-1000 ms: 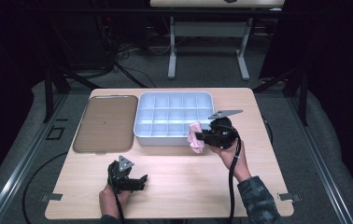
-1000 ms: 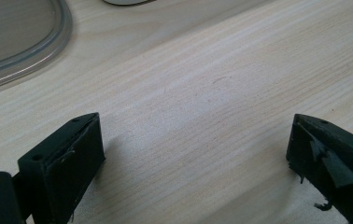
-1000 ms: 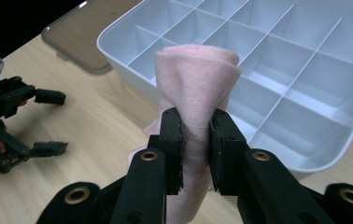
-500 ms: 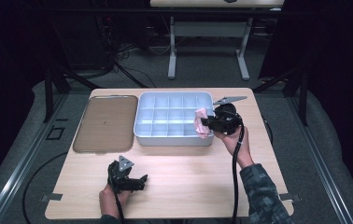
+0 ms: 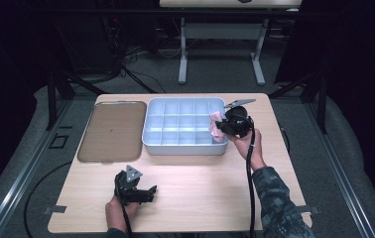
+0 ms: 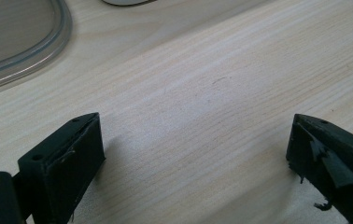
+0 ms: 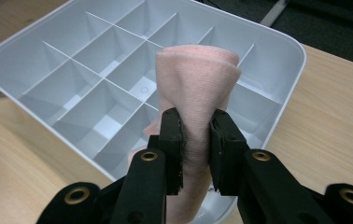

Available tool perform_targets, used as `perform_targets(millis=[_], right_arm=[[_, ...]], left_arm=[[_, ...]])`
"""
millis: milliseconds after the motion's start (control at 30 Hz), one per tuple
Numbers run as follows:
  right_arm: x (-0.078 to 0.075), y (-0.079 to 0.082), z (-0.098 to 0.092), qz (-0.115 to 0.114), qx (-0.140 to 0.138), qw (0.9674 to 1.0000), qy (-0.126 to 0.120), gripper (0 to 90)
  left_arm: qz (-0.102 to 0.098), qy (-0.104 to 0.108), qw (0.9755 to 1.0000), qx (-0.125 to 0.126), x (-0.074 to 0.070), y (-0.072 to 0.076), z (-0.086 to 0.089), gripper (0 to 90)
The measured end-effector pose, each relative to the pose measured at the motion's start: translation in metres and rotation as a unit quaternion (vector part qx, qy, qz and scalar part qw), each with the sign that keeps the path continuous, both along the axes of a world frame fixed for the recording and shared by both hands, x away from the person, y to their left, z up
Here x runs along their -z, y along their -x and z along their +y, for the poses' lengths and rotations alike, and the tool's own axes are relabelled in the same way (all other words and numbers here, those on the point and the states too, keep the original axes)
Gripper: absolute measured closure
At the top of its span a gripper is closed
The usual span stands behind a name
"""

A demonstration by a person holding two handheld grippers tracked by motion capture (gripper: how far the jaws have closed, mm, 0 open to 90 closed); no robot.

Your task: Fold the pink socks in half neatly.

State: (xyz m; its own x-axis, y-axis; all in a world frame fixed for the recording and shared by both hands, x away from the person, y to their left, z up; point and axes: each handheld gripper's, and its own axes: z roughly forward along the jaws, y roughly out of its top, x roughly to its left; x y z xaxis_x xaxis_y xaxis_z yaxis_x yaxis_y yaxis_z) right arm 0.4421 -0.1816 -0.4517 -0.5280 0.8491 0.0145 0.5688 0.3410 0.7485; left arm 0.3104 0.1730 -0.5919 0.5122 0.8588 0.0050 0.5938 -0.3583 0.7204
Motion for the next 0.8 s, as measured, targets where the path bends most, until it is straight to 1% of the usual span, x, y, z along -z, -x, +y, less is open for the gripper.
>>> perform_targets(millis=[100,133,167,233,333,433,467,500,800], right_arm=[[0.003,-0.003,0.001,0.002,0.002,1.0000,0.007,76.9],[0.007,-0.007,0.002,0.005,0.006,0.9999,0.010,76.9],[0.007,-0.007,0.002,0.005,0.006,0.9999,0.010,76.9],[0.012,-0.011,0.002,0.008,0.010,0.9998,0.013,76.9],[0.015,-0.013,0.003,0.006,0.012,0.9997,0.019,77.0],[0.022,-0.016,0.004,0.011,0.015,0.9995,0.025,76.9],[0.022,-0.016,0.004,0.011,0.015,0.9995,0.025,76.9],[0.025,-0.019,0.003,0.017,0.015,0.9994,0.027,76.9],[0.030,-0.022,0.004,0.017,0.023,0.9991,0.032,76.9]], left_arm=[[0.000,0.000,1.0000,0.000,0.000,0.000,0.000,3.7],[0.000,0.000,1.0000,0.000,0.000,0.000,0.000,3.7],[0.000,0.000,1.0000,0.000,0.000,0.000,0.000,3.7],[0.000,0.000,1.0000,0.000,0.000,0.000,0.000,3.7],[0.000,0.000,1.0000,0.000,0.000,0.000,0.000,3.7],[0.000,0.000,1.0000,0.000,0.000,0.000,0.000,3.7],[0.000,0.000,1.0000,0.000,0.000,0.000,0.000,3.7],[0.000,0.000,1.0000,0.000,0.000,0.000,0.000,3.7],[0.000,0.000,1.0000,0.000,0.000,0.000,0.000,3.7]])
